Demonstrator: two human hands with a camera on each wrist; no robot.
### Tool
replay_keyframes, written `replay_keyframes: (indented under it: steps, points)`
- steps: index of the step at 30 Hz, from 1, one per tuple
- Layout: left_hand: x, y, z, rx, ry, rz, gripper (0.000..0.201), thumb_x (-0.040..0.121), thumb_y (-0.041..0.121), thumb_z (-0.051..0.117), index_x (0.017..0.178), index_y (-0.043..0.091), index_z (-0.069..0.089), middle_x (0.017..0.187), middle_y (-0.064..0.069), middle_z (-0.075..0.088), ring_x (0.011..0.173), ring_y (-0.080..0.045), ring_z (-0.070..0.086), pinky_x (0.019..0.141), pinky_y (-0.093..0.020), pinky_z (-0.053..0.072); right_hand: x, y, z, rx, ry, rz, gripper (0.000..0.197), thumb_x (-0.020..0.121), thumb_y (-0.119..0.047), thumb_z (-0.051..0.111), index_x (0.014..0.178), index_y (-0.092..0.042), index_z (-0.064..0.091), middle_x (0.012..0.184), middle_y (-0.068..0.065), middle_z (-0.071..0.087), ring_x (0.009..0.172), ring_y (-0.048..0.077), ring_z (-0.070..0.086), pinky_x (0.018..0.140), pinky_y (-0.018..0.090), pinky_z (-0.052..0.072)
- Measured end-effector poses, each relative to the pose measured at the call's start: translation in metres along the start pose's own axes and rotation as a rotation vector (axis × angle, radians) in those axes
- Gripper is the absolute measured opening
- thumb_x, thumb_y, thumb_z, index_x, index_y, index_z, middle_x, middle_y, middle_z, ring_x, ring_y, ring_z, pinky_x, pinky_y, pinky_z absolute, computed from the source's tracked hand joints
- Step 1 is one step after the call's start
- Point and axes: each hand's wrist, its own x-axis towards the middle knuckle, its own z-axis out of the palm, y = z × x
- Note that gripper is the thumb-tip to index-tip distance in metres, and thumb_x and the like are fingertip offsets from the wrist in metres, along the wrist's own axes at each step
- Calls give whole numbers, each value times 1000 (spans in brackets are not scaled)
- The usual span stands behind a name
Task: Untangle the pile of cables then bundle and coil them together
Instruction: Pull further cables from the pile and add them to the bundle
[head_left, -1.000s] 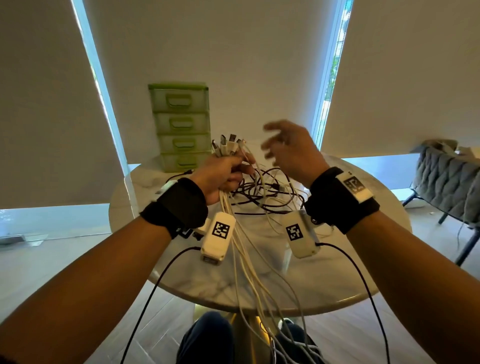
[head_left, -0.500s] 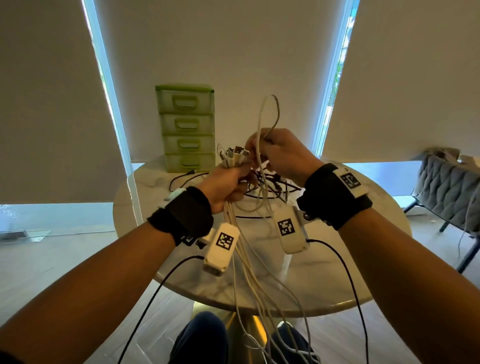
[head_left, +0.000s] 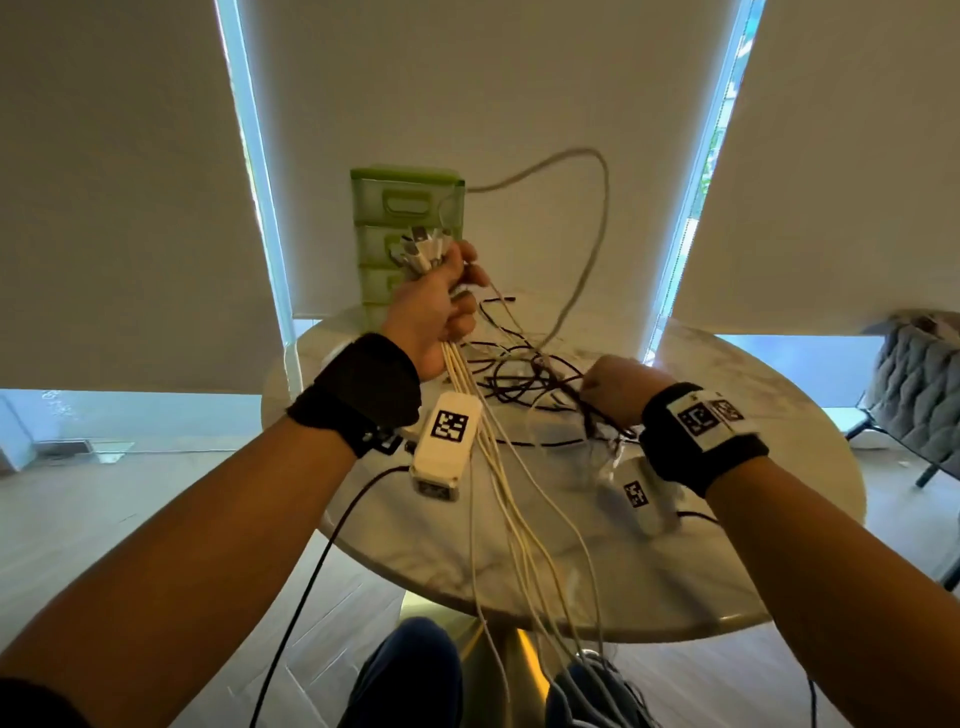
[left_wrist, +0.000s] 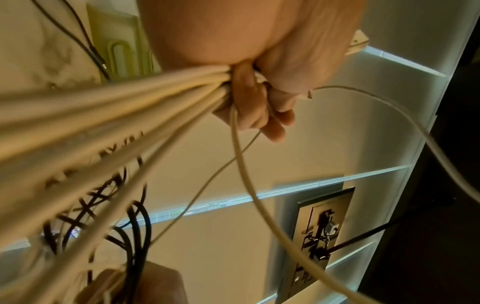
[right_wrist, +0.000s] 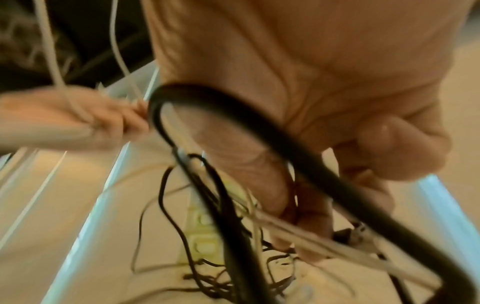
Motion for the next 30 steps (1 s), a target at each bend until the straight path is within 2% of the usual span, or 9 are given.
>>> replay_keyframes:
  steps: [4,7,9,14,18,22,25,28,30]
  points:
    - [3,2,-3,34,-46,15,25,103,26,38,87,18,54,65,3,58,45,-3,27,35,-14,18,-3,-17,-14,184,239,24,24,98,-27,44,98,-13,63,92,8,60,70,19,52,70,29,40]
    - [3,-1,-1,53,-79,8,25,103,27,38,88,18,55,66,3,58,44,-3,27,36,-14,17,-13,-45,-33,705,103,-209,31,99,-38,46,100,-16,67,92,6,66,73,15,56,64,28,44]
    - [2,-2,-1,60,-103,14,24,103,28,38,93,18,57,67,3,58,44,-3,27,35,-14,19,-20,-56,-38,753,4,-292,27,99,-34,50,98,-15,69,87,6,65,70,13,56,62,25,45]
    - [2,-15,-8,163,-104,-147,21,102,31,41,116,31,58,66,3,50,42,-2,31,33,-13,24,-21,-63,-44,898,254,-343,22,99,-17,50,88,-4,64,74,7,60,64,14,57,63,24,53]
    - [-7,-33,-3,412,-160,-304,13,101,23,46,94,16,53,67,-2,48,38,-3,31,31,-14,23,-19,-65,-54,1141,358,-340,19,98,-13,51,96,1,64,85,16,57,68,23,60,68,35,58]
    - [-1,-29,-4,331,-190,-312,19,103,22,41,89,17,54,64,1,40,39,-4,26,31,-13,21,-20,-61,-51,1102,350,-338,20,98,-20,52,115,-14,61,101,11,61,75,20,65,70,34,58]
    - [4,-25,-7,171,-166,-294,23,104,19,36,87,17,52,64,2,38,36,-2,25,29,-13,18,-16,-53,-39,828,99,-260,39,92,-28,61,130,-26,49,106,3,61,80,20,64,68,30,57]
    - [5,-22,-9,150,-143,-241,25,105,23,34,87,17,50,56,5,39,37,-2,23,29,-13,16,-8,-38,-24,504,-162,-246,20,92,-28,63,111,-27,63,85,-1,65,70,16,59,67,29,53]
    - [6,-19,-12,100,-132,-222,26,105,24,34,86,17,50,55,5,39,39,-3,24,28,-13,17,1,-24,-23,440,-121,-234,8,90,-27,66,97,-27,70,71,-3,63,64,14,55,69,30,51]
